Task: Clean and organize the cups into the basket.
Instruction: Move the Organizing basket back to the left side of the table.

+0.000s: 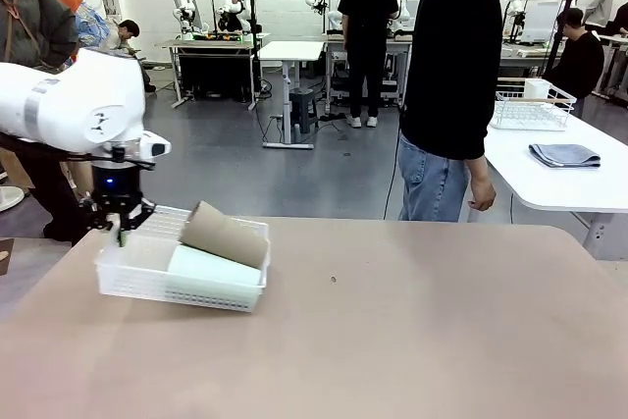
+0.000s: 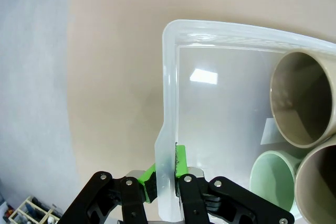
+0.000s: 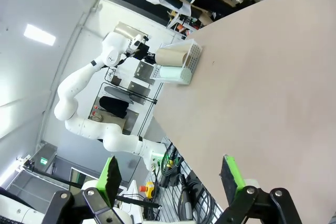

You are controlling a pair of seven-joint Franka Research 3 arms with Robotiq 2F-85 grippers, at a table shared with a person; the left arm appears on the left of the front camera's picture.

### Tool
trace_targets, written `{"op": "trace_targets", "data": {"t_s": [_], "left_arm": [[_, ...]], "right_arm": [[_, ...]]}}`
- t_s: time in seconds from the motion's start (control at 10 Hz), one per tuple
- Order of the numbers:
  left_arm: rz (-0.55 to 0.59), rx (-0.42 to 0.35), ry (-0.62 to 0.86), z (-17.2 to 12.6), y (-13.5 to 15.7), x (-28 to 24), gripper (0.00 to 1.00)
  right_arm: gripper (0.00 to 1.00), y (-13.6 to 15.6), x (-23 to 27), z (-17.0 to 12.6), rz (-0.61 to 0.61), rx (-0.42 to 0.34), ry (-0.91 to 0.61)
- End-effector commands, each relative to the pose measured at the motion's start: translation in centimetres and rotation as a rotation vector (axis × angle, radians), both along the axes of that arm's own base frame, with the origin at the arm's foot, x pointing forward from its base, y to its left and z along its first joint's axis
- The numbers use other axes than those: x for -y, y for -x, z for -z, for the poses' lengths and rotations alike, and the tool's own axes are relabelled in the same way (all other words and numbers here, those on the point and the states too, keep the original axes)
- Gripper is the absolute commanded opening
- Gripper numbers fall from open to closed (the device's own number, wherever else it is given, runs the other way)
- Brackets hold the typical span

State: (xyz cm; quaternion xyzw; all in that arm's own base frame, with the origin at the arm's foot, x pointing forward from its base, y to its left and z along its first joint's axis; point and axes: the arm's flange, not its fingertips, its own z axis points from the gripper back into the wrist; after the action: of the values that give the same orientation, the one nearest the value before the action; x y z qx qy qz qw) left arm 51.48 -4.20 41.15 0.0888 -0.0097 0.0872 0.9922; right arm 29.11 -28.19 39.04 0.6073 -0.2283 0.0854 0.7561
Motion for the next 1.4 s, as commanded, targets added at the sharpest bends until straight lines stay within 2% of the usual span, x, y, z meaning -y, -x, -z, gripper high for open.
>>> {"op": "trace_targets", "data": {"t_s": [0.0, 0.2, 0.6, 0.8, 1.0, 1.2, 1.3], "left_arm": [[-0.041, -0.025, 0.021, 0.2, -1.2, -2.7, 0.04], [-0.105, -0.013, 0.007, 0.6, -1.1, -6.3, 0.04], [-0.084, 0.002, -0.002, 1.7, -2.0, -10.6, 0.04], [-0.042, 0.012, 0.019, 2.9, -2.6, -10.6, 0.04], [0.006, 0.053, 0.016, 4.1, -3.8, -10.5, 0.04], [0.006, 0.029, 0.018, 5.0, -4.5, -10.5, 0.04], [-0.005, 0.018, 0.015, 5.1, -4.6, -10.5, 0.19]], "right_arm": [[1.00, 0.1, 0.0, 0.1, -0.001, 0.016, 0.004], [1.00, 0.1, 0.0, 0.1, -0.001, 0.016, 0.004], [1.00, 0.1, 0.0, 0.1, -0.001, 0.016, 0.004], [1.00, 0.1, 0.0, 0.1, -0.001, 0.016, 0.004], [1.00, 0.1, 0.0, 0.1, -0.001, 0.016, 0.004], [1.00, 0.1, 0.0, 0.1, -0.001, 0.016, 0.004], [1.00, 0.1, 0.0, 0.1, -0.001, 0.016, 0.004]]}}
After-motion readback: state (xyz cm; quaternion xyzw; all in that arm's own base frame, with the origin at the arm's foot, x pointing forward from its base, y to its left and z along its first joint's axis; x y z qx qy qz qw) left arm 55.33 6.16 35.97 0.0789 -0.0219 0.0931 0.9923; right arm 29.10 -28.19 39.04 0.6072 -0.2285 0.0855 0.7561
